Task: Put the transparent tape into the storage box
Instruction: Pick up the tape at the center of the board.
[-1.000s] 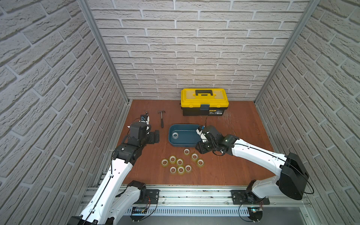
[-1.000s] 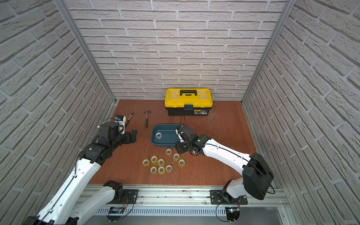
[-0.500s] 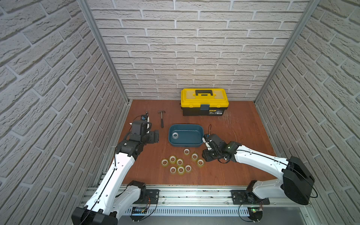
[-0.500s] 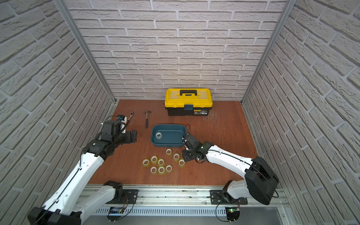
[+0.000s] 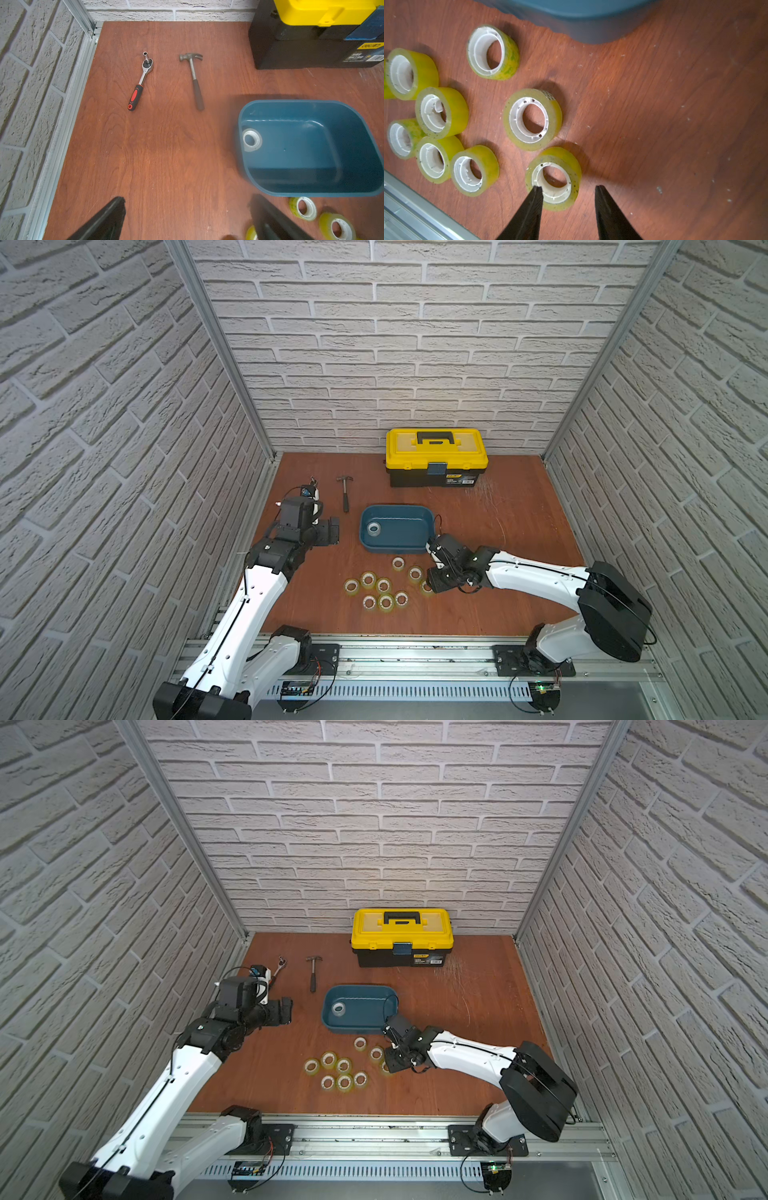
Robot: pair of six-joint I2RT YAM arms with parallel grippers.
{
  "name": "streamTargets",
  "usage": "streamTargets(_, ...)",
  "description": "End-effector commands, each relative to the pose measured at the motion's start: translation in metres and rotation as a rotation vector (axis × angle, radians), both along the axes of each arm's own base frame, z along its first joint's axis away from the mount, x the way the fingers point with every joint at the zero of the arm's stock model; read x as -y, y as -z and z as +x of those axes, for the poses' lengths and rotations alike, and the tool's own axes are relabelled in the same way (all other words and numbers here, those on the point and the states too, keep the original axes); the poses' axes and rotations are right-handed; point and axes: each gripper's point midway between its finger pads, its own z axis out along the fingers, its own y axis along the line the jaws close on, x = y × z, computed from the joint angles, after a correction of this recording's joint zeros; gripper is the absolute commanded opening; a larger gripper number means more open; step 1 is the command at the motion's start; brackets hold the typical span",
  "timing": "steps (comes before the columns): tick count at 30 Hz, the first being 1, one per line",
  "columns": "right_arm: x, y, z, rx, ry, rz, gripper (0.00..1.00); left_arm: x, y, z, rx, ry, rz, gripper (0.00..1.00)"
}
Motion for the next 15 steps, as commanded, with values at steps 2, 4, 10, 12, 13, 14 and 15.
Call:
streamTargets(2, 0.002, 0.009, -0.003, -0.002, 0.013, -0.027, 0.46, 0.001, -0.008, 0.004, 0.024, -0.001, -0.02, 0.98)
streamTargets(4, 0.003, 0.012, -0.003, -0.002, 0.017, -0.037, 0.46, 0.001, -0.008, 0.004, 0.025, 0.001, -0.023, 0.98)
streamTargets(10, 0.0, 0.018, 0.0, -0.006, 0.031, -0.048, 0.46, 0.003, -0.007, 0.004, 0.023, 0.009, -0.031, 0.98)
streamTargets(12, 0.0, 0.02, 0.001, -0.008, 0.034, -0.057, 0.45, 0.003, -0.007, 0.004, 0.024, 0.007, -0.029, 0.98)
streamTargets(13, 0.0, 0.021, 0.001, -0.007, 0.035, -0.061, 0.45, 0.003, -0.008, 0.004, 0.025, 0.008, -0.03, 0.98)
streamTargets(14, 0.0, 0.022, 0.001, -0.009, 0.034, -0.067, 0.45, 0.003, -0.008, 0.004, 0.025, 0.008, -0.03, 0.98)
streamTargets(15, 0.0, 0.024, 0.001, -0.009, 0.036, -0.072, 0.44, 0.003, -0.008, 0.004, 0.025, 0.009, -0.031, 0.98)
